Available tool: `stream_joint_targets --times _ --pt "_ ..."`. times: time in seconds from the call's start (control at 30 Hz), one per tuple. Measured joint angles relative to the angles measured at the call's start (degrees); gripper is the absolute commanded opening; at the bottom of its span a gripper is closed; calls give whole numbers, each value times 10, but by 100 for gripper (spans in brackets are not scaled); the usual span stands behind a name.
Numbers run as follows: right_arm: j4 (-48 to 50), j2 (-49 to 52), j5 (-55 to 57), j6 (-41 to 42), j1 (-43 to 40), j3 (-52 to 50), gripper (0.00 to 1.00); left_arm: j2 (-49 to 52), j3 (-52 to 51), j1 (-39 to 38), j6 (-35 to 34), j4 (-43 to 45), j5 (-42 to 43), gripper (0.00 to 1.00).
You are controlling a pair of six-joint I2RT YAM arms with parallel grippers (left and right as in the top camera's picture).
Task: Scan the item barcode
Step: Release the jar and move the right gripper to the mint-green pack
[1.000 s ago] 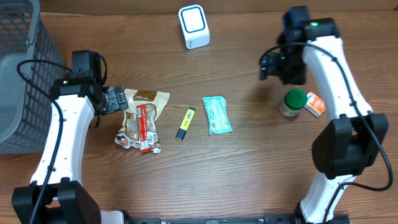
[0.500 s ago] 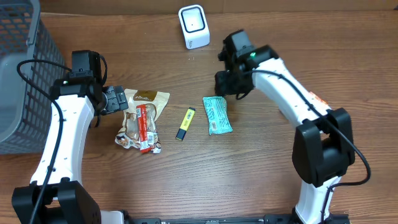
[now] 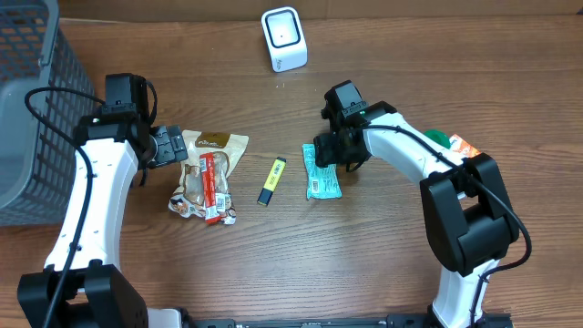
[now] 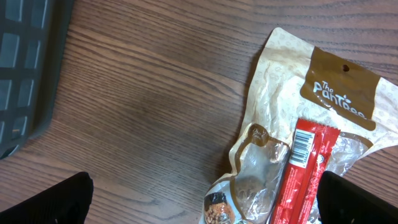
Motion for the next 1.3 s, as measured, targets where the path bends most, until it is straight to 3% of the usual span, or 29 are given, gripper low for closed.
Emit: stream_joint_targets --times 0.23,0.53,0.6,0.83,1.07,1.3 --pt "-122 -10 17 89 -11 1 69 0 0 0 0 0 0 100" --pt "-167 -37 25 127 -11 0 68 0 0 0 0 0 0 100" --pt "-178 -64 28 132 -12 -1 61 0 0 0 0 0 0 100" --pt "-252 -127 33 146 -23 -2 16 0 0 0 0 0 0 100" --pt "-252 -127 24 158 -13 -59 16 0 0 0 0 0 0 100" --pt "-175 -127 -16 174 9 -146 18 0 0 0 0 0 0 100"
